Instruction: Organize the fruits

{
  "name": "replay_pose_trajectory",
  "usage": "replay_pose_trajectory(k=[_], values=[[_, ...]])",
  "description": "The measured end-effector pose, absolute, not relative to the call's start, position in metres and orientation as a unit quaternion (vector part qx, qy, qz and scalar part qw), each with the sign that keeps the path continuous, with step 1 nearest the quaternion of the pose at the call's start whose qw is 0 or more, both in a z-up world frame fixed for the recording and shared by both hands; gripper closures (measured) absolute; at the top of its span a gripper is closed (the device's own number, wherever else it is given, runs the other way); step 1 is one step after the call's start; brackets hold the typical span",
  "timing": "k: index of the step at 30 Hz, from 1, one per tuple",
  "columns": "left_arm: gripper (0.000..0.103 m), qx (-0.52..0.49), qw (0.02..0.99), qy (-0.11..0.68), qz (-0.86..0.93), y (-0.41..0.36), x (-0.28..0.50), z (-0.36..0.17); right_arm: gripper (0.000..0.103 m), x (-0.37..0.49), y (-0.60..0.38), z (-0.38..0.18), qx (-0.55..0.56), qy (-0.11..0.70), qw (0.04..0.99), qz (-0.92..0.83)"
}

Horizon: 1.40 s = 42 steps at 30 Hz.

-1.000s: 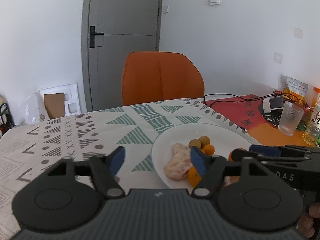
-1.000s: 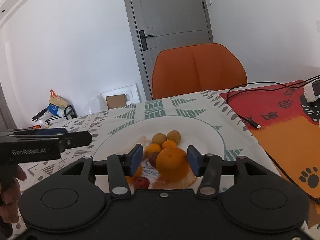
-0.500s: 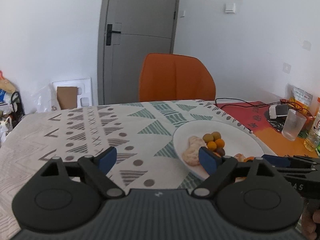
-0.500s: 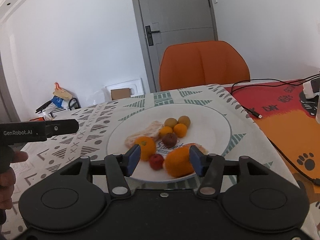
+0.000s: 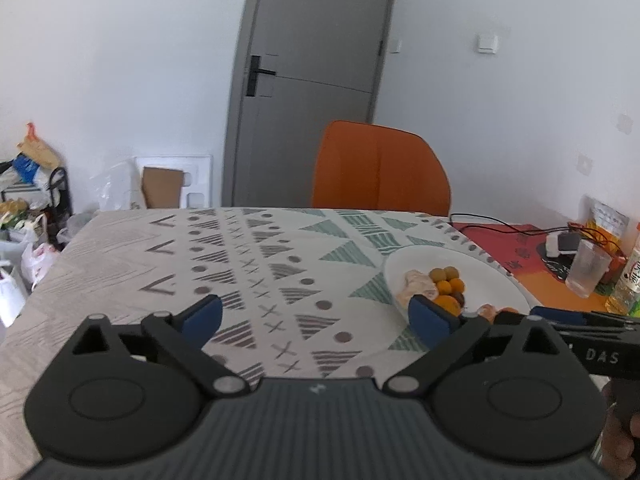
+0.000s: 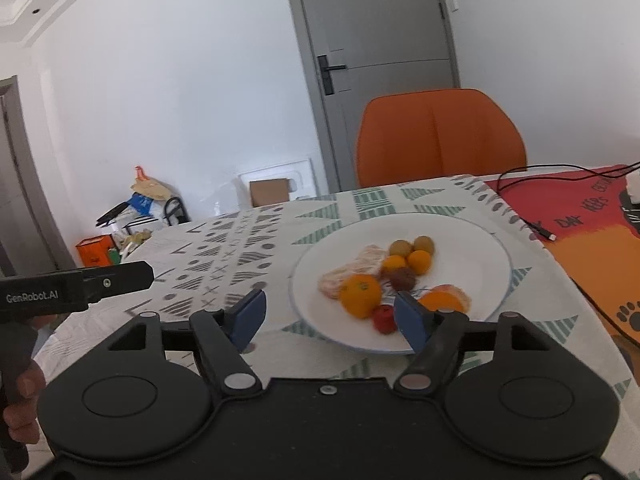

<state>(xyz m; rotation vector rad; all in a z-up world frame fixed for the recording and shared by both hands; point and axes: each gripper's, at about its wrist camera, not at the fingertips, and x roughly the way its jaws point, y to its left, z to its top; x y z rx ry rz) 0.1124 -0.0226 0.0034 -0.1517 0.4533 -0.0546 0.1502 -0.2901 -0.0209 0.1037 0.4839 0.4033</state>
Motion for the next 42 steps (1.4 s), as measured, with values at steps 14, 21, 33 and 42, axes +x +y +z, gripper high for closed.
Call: replay_pose_trajectory(k=[14,21,33,42], values=[[0.000,-0.083,0.972,0.219,-0.007,0.006,0.067,0.016,0.002,0.122,-0.278,-0.005,0.060,0.232,0.942,0.235],[0.000,-0.097,0.973,0.209,0.002,0.017,0.046,0.021,0.000,0.107,-0.282,0.002,0.055,0.230,0.942,0.239],[0.000,-0.087,0.971,0.223,0.018,0.017,0.020,0.016,0.000,0.085,-0.299,-0.003,0.059,0.247,0.941,0.224],[0.000,-0.095,0.967,0.229,0.055,0.023,0.007,0.003,0.000,0.083,-0.303,-0.016,0.045,0.261,0.935,0.234]])
